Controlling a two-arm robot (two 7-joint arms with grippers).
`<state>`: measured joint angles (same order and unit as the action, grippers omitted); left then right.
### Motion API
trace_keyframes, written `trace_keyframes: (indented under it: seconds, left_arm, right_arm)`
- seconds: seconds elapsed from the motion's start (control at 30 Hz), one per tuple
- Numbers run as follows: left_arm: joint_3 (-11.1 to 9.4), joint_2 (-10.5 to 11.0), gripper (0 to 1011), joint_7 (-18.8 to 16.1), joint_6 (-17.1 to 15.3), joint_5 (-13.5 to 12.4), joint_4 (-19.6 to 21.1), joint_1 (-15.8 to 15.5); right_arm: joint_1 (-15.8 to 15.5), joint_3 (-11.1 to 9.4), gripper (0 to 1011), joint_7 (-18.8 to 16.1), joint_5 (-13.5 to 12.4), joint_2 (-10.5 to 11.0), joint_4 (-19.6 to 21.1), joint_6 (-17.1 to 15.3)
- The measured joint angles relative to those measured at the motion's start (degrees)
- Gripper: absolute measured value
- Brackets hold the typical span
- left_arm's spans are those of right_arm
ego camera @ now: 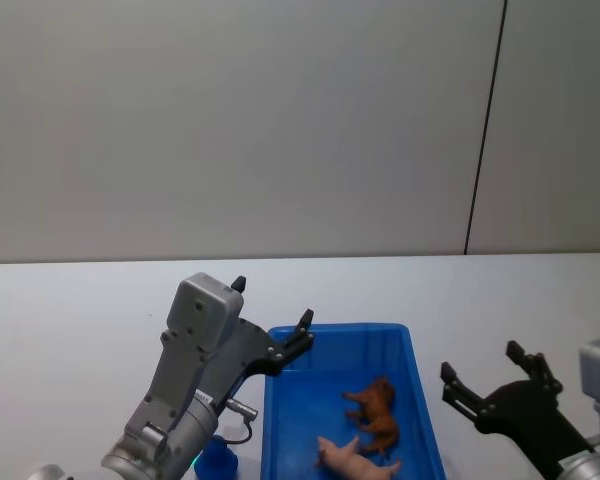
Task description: Pick up the two dolls from the table and place them into the box.
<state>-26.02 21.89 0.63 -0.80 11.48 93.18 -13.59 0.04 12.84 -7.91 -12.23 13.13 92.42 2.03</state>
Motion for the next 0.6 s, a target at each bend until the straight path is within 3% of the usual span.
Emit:
trace_keyframes:
  seconds: [0.6]
  left_arm:
    - [0.46,0.96,1001,-1.53,-0.76,0.97,1.32,1.29]
  right_arm:
    - [-2.87,-0.92,1000,3.37,-1.05,1.5,2.69,0.94]
